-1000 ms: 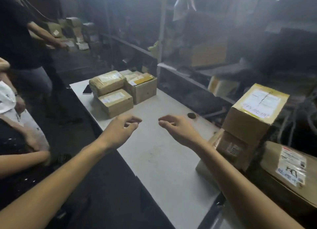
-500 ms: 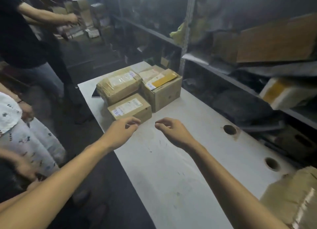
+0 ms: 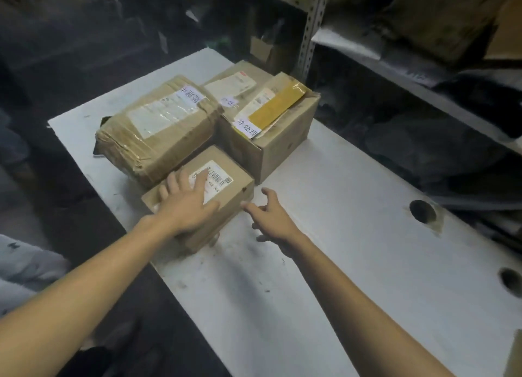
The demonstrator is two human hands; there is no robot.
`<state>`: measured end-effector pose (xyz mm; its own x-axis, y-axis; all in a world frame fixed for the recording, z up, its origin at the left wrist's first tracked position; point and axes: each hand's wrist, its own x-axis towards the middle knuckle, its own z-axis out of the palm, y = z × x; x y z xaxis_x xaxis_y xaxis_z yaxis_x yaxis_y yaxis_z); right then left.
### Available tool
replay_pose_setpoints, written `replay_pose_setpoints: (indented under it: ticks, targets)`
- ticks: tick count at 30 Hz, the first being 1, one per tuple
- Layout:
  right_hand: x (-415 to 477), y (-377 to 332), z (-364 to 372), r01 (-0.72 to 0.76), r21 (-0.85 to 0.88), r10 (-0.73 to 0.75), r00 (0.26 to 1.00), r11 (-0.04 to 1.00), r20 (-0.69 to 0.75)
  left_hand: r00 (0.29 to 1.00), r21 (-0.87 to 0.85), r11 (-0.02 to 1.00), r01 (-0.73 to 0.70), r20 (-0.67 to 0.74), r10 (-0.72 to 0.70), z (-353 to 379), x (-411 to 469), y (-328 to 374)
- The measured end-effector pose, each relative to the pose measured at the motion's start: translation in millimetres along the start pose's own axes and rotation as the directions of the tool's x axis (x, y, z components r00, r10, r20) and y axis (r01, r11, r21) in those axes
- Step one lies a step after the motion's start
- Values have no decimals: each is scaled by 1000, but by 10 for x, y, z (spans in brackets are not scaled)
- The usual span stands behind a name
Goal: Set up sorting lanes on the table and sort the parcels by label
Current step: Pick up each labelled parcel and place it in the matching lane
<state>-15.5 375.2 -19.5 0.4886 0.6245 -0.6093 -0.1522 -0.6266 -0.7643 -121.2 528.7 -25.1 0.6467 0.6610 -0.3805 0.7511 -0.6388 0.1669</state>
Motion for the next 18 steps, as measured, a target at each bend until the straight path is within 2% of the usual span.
replay_pose_setpoints:
  ticks: [2,8,12,14,18]
  targets:
    - [187,-18,110,-50,83,50,999,995,2,999,88,996,-15,-45,19,97,105,2]
    - [415,-9,305,-116,181,111,993,977,37,986,36,998,-55,-155,60,-74,206,-45]
    - [394,75,264,-112,238,117,993,965,-5,990,-107,994,-37,-143,21,-96,195,-21]
    - [386,126,184,-83,294,110,991,952,-77,996,-184,981,-56,-84,41,-22,145,28]
    - [354,271,-84,-55,203,93,978,978,-185,995,-341,936,-92,-4,96,212,21,217]
